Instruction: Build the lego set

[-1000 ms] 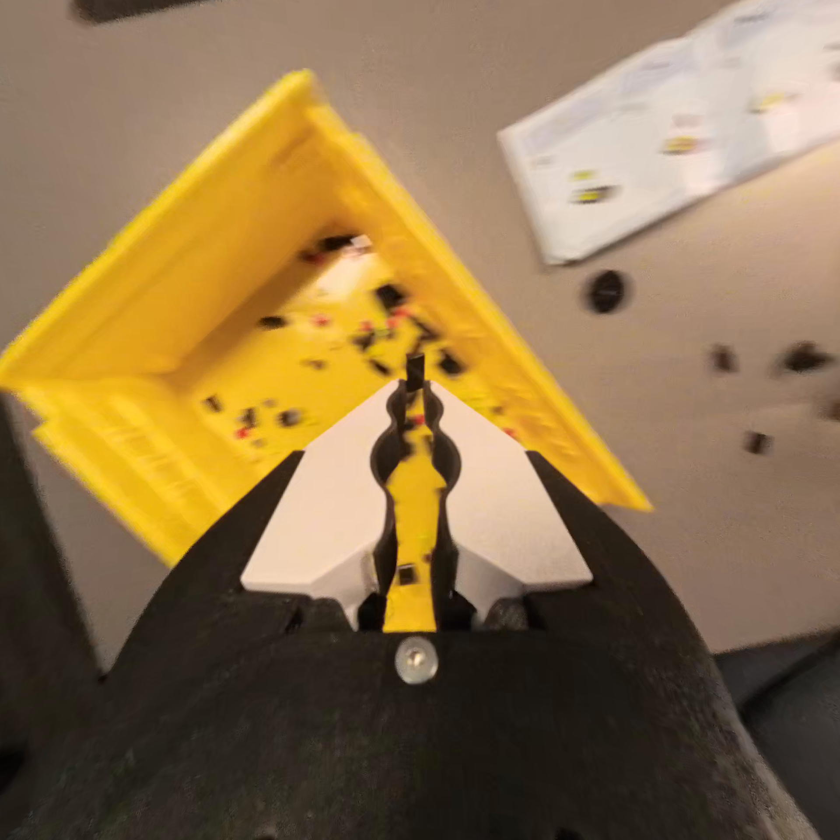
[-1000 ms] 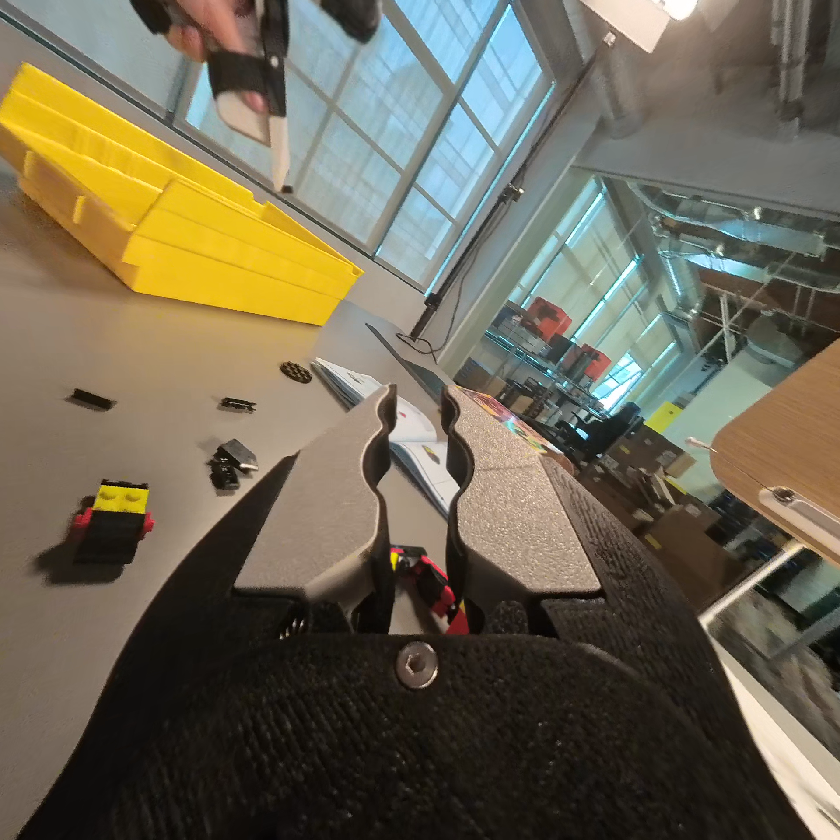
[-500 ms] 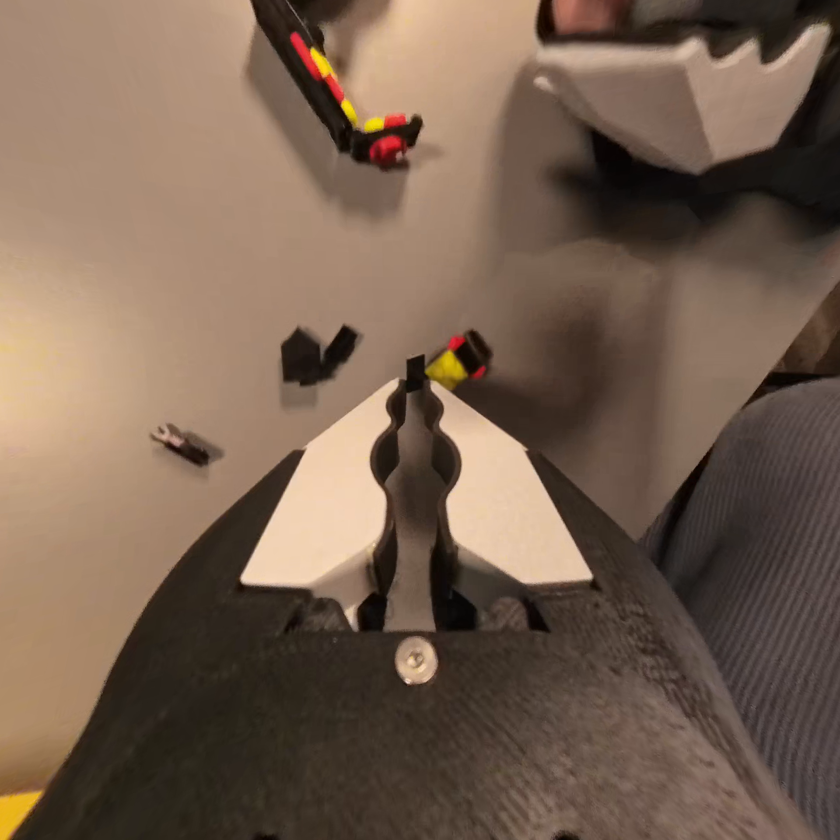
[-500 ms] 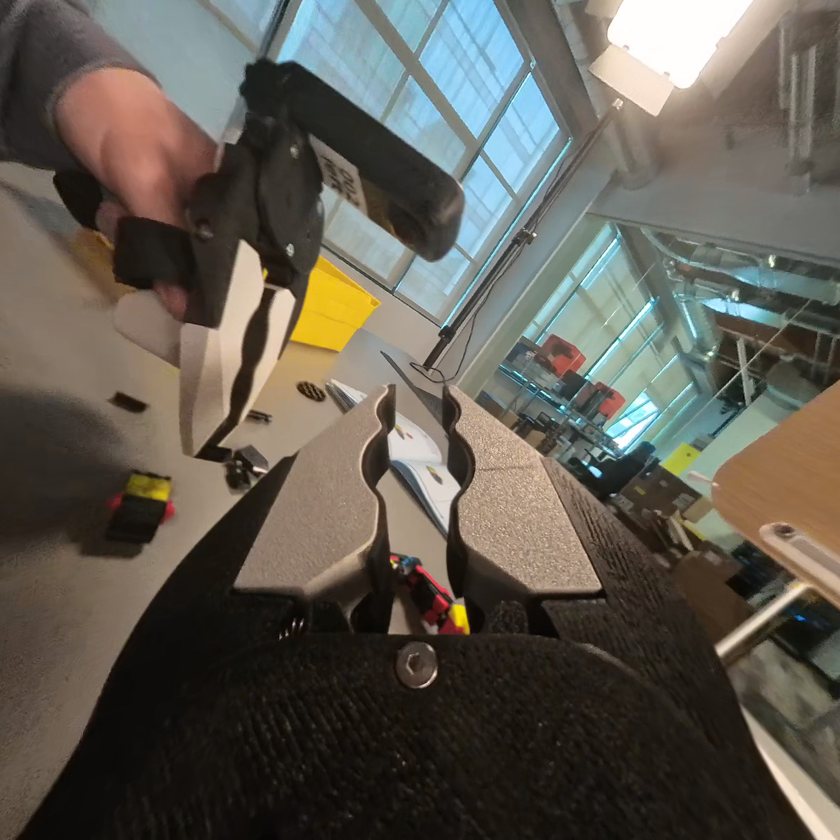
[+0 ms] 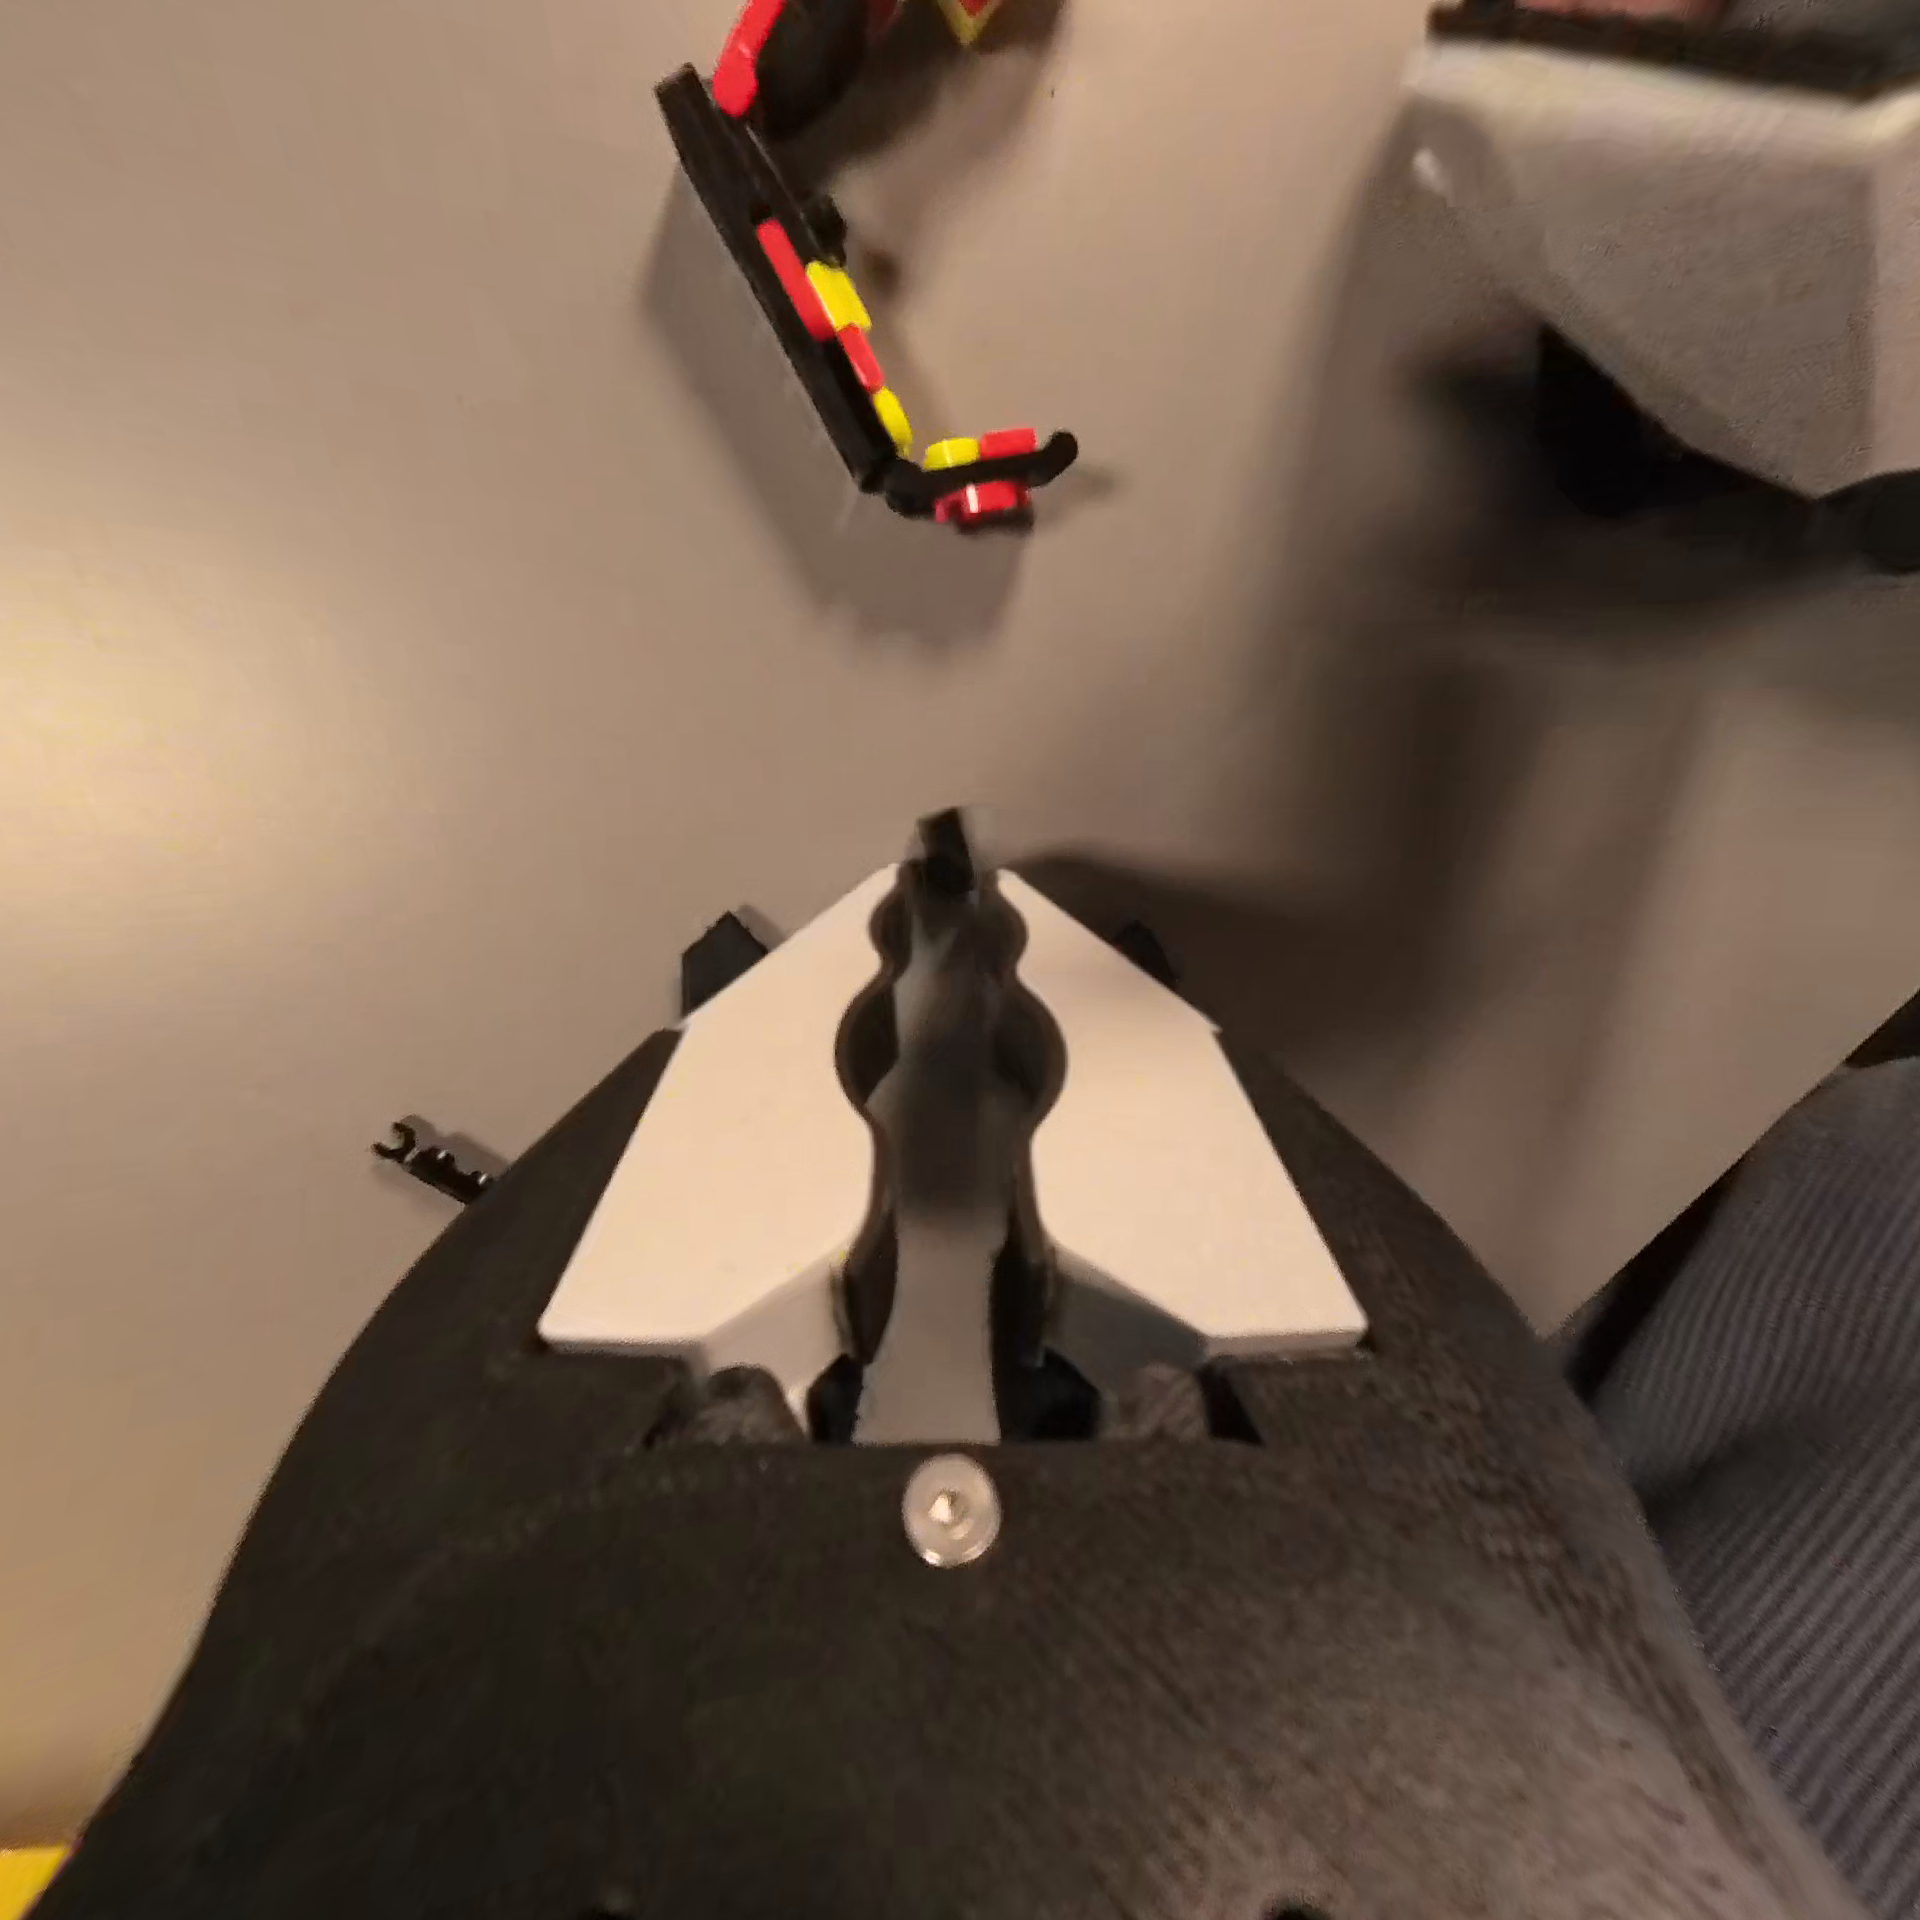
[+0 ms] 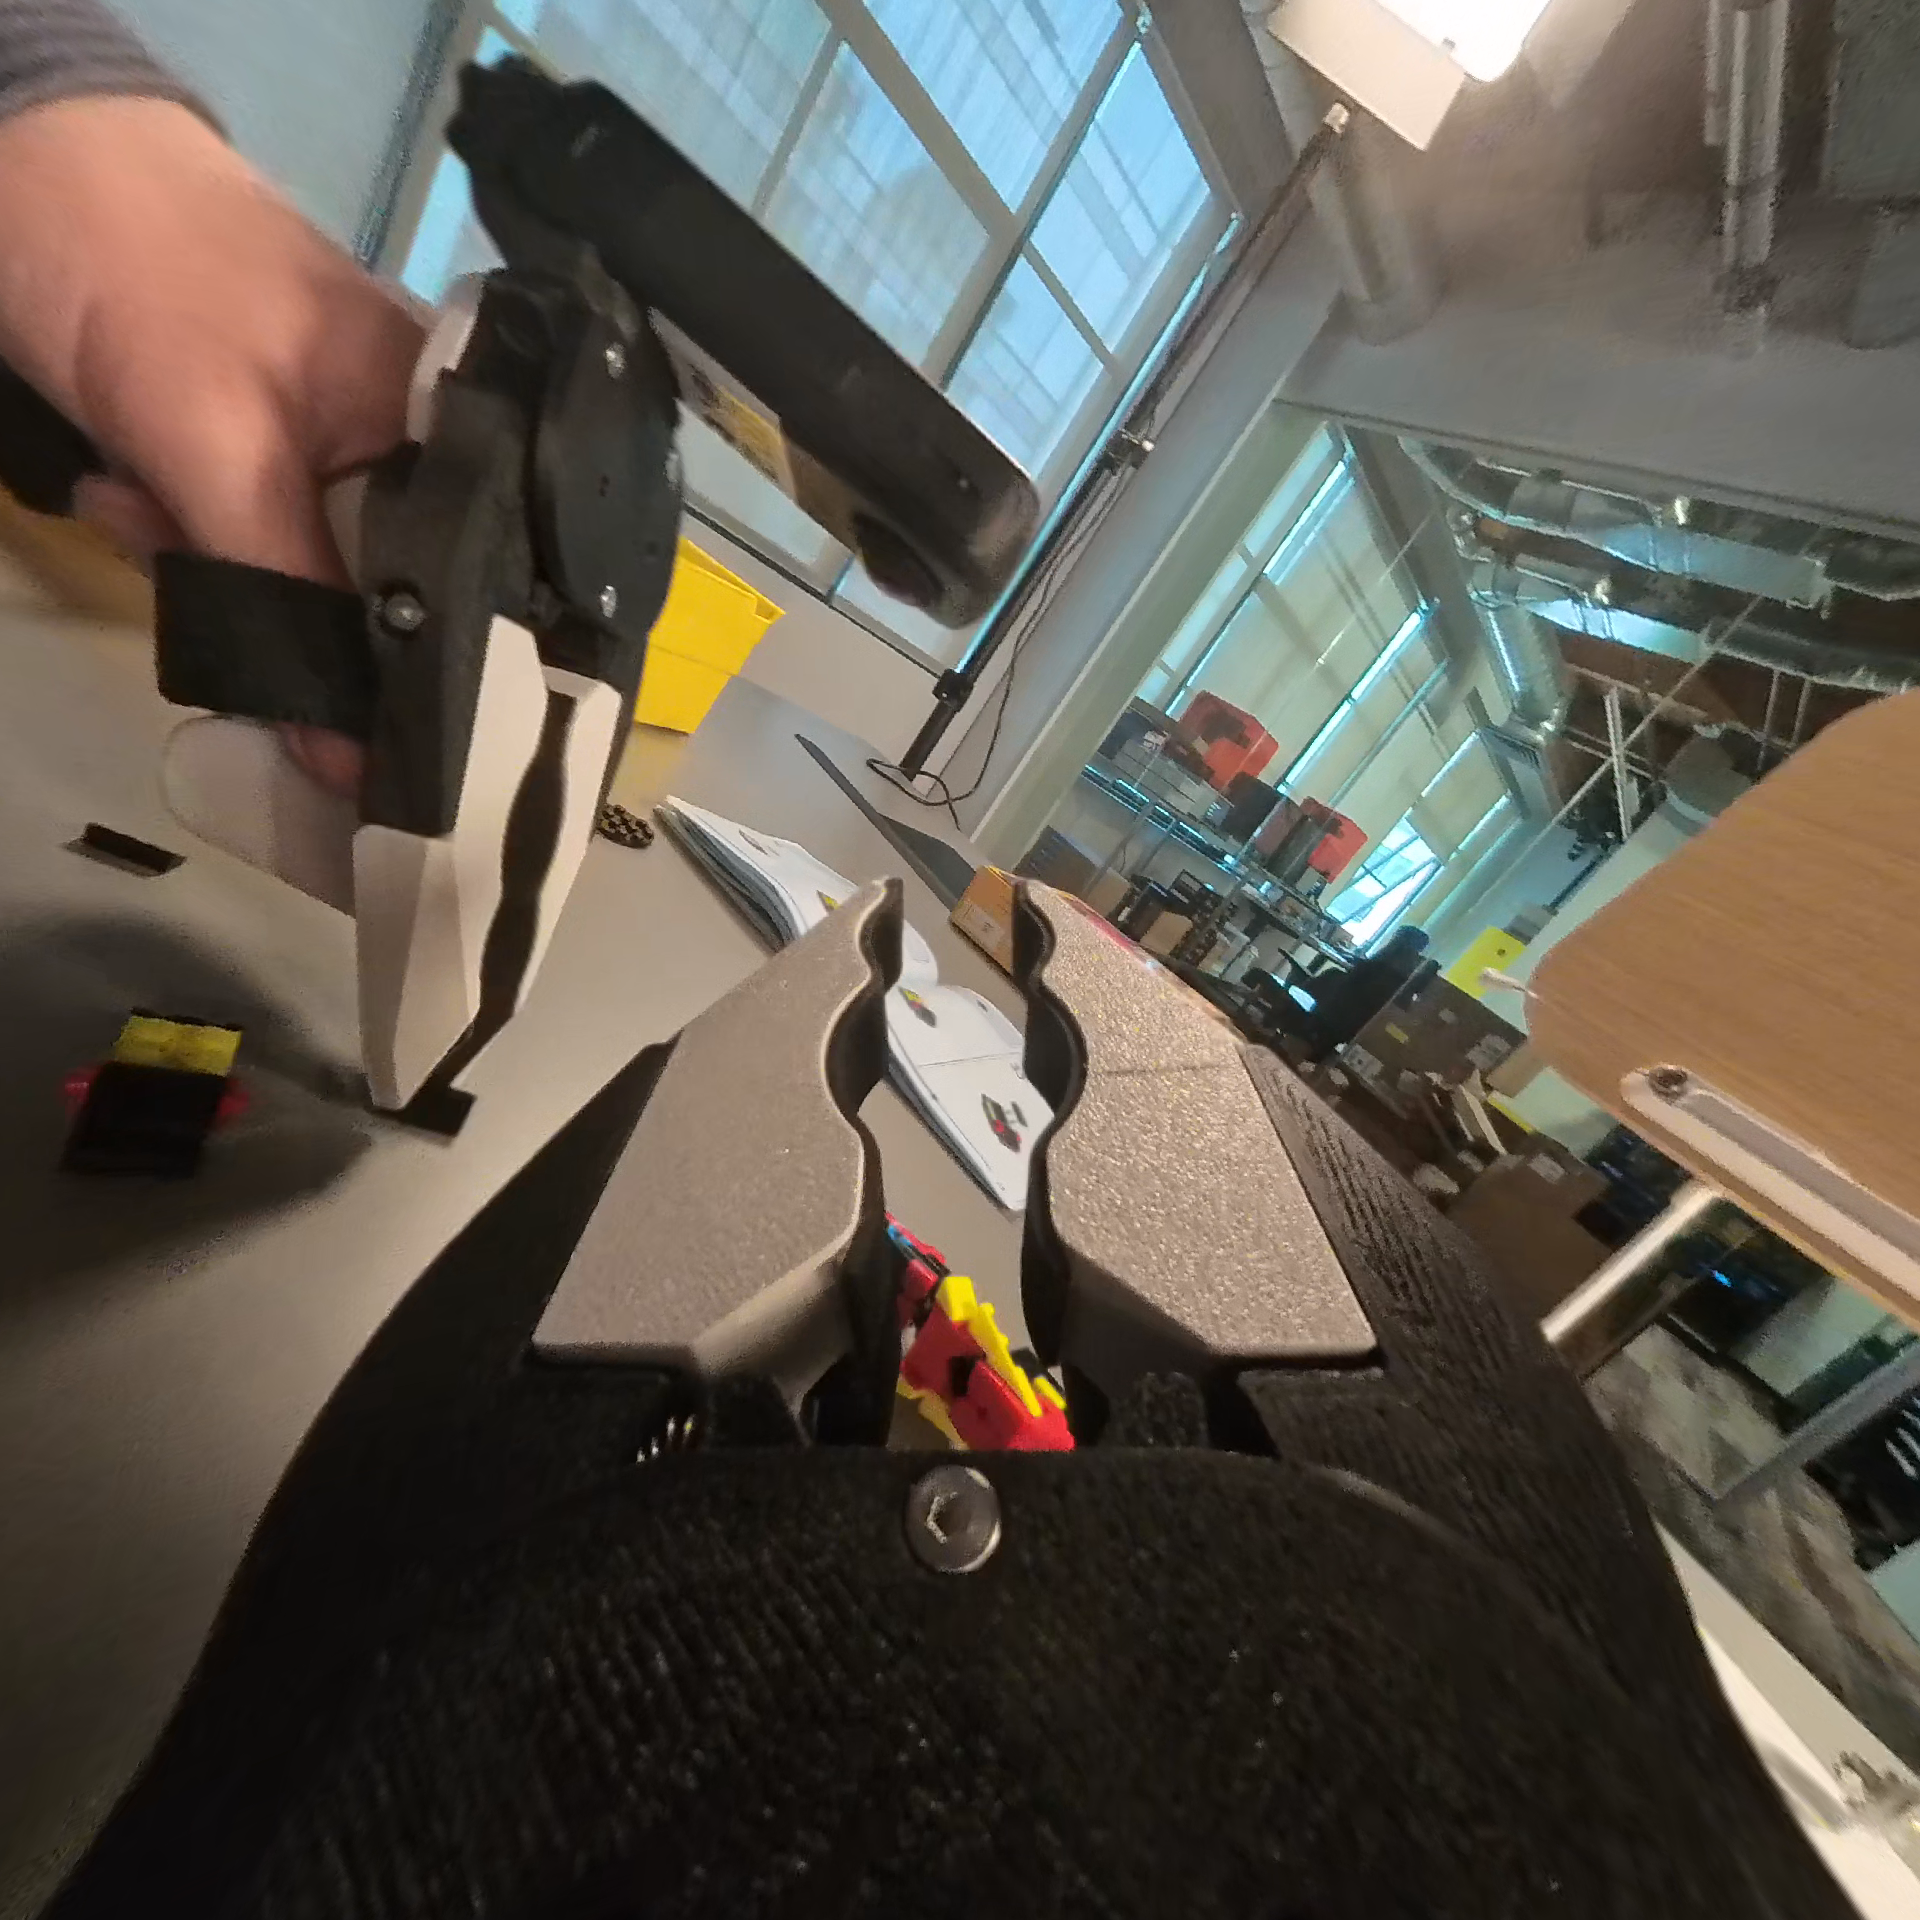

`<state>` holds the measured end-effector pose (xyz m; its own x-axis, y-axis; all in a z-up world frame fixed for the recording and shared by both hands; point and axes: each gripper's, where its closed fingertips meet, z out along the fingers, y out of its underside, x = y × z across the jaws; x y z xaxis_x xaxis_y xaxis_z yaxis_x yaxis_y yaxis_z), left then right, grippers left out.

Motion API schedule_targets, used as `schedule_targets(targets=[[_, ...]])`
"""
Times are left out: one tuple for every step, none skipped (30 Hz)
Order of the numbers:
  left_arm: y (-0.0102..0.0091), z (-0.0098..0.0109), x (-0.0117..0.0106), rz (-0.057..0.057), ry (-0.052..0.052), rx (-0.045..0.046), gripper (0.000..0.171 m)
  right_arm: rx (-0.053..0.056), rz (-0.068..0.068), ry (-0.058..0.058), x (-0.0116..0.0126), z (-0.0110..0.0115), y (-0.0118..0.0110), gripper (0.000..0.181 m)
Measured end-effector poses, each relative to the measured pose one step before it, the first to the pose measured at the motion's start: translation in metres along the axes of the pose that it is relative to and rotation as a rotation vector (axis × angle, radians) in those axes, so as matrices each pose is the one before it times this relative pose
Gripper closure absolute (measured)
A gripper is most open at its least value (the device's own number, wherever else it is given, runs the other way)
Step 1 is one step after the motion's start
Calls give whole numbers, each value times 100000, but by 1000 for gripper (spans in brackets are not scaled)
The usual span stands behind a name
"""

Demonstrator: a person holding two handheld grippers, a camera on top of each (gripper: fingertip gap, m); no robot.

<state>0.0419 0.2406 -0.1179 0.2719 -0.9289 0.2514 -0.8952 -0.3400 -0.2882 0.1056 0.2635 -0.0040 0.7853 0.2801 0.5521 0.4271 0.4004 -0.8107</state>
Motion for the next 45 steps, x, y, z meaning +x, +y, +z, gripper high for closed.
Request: schedule_targets(targets=[[-209, -83, -112, -1335, -42, 2290, 156, -415, 1042, 1077, 237, -28, 94, 162], [-123, -120, -34, -1159, 529, 2067, 154, -422, 793, 953, 197, -20, 80, 162], [-71, -146, 57, -958, 1214, 1886, 154, -319, 542, 689, 138, -20, 61, 162], [13, -201, 59, -979, 1008, 1813, 154, -171, 216, 417, 59, -36, 16, 162], [54, -330, 35, -920, 329, 2274, 153, -89, -140, 75, -17, -38, -19, 162], [21, -444, 103, -848, 339, 3431, 152, 19, -348, -616, -177, -57, -78, 162], [-25, -567, 124, -1417, 3, 5042, 149, 143, -572, -1571, -391, -90, -142, 162], [18, -584, 211, -1284, 276, 5932, 146, 13, -864, -2402, -581, -113, -178, 162], [201, -577, 283, -672, 497, 5721, 145, -527, -393, -3907, -884, -105, -135, 166], [422, -585, 23, -651, -869, 4872, 144, -1651, 1517, -7093, -1379, -66, -79, 174], [487, -607, -195, -499, -1818, 4704, 144, -3716, 4325, -10014, -1781, 18, 5, 174], [471, -630, -227, -256, -1572, 5013, 143, -5195, 6464, -9804, -1732, 79, 76, 168], [519, -614, -181, -866, -1004, 4547, 143, -4387, 6308, -7980, -1488, 70, 78, 163], [538, -572, -44, -1186, -125, 4108, 142, -3421, 4285, -5629, -1136, 65, 139, 161], [529, -482, 126, -1442, 854, 3516, 142, -3756, 2584, -3366, -757, 124, 314, 158], [499, -371, 277, -1628, 1615, 2788, 141, -4459, 1790, -3774, -749, 268, 453, 155], [493, -252, 351, -1641, 1853, 1922, 141, -5507, 1844, -4945, -884, 407, 604, 152], [449, -108, 442, -1192, 2472, 1185, 140, -6481, 1950, -3741, -667, 534, 738, 147], [376, 1, 401, -983, 2095, 981, 140, -6502, 923, -1632, -372, 553, 767, 144], [337, 95, 247, -893, 1170, 493, 138, -5677, -525, -5, -162, 477, 693, 142], [260, 128, 192, -109, 974, 346, 137, -4359, -1011, 1547, 59, 376, 520, 142], [149, 114, 179, 630, 824, 575, 136, -1681, -259, 1238, 55, 196, 154, 143], [80, 66, 160, 1424, 692, 549, 136, -404, 570, 153, -38, 53, 3, 144], [-7, 28, 220, 2462, 785, 719, 135, -758, 1413, -312, -44, 14, 97, 145], [-56, 17, 183, 2833, 226, 771, 135, -762, 2020, -1698, -216, 21, 77, 146], [11, 19, 27, 2528, -835, 32, 135, -491, 2158, -3313, -489, 25, 14, 147], [55, 14, -83, 2189, -1422, -372, 135, -132, 1850, -5286, -851, 16, -76, 146], [60, 7, -106, 1607, -1429, -337, 135, 408, 1588, -5914, -973, 14, -157, 146], [104, 16, -56, 842, -764, -498, 135, 1177, 905, -3842, -624, -22, -237, 146], [85, 11, 93, 317, 438, -359, 135, 2207, -535, -939, -122, -127, -323, 146], [23, 14, 195, -6, 1216, 154, 135, 2370, -1733, 476, 172, -208, -285, 146], [31, 15, 220, 292, 1350, 190, 133, 1652, -2029, -215, 134, -213, -147, 146], [16, 52, 180, 1298, 1025, 8, 131, 991, -1187, -1267, 21, -164, -43, 145], [-2, 132, 147, 2358, 729, -442, 128, 704, -218, -1675, -34, -100, -56, 145], [-23, 221, 60, 3834, 443, -957, 124, 858, -354, -1635, -62, -82, -89, 143], [-40, 287, -134, 4946, -459, -1269, 121, 1368, -902, -1054, -14, -120, -154, 142], [-26, 314, -482, 4200, -2251, -1829, 116, 1809, -926, -44, 102, -188, -208, 142], [4, 327, -417, 3059, -1660, -2227, 113, 1642, -436, 1906, 400, -224, -148, 143], [-41, 322, -112, 1588, 74, -1981, 113, 942, -1, 3594, 677, -243, -33, 143], [-101, 308, 99, 396, 1070, -1159, 113, 230, 421, 3718, 706, -202, 89, 145], [-25, 301, 222, 103, 1604, -1115, 114, -534, 1633, 4763, 897, -143, 187, 147], [126, 292, 166, 36, 1183, -1675, 116, -1447, 3122, 6561, 1191, -40, 279, 152], [236, 281, -127, -115, -711, -1985, 118, -1848, 3552, 5655, 1041, 55, 295, 153], [292, 225, -270, 12, -1608, -2084, 120, -1671, 3078, 3725, 660, 111, 233, 153], [-12, 88, -58, 539, -416, -72, 121, -1793, 2581, 3730, 538, 131, 229, 154]])
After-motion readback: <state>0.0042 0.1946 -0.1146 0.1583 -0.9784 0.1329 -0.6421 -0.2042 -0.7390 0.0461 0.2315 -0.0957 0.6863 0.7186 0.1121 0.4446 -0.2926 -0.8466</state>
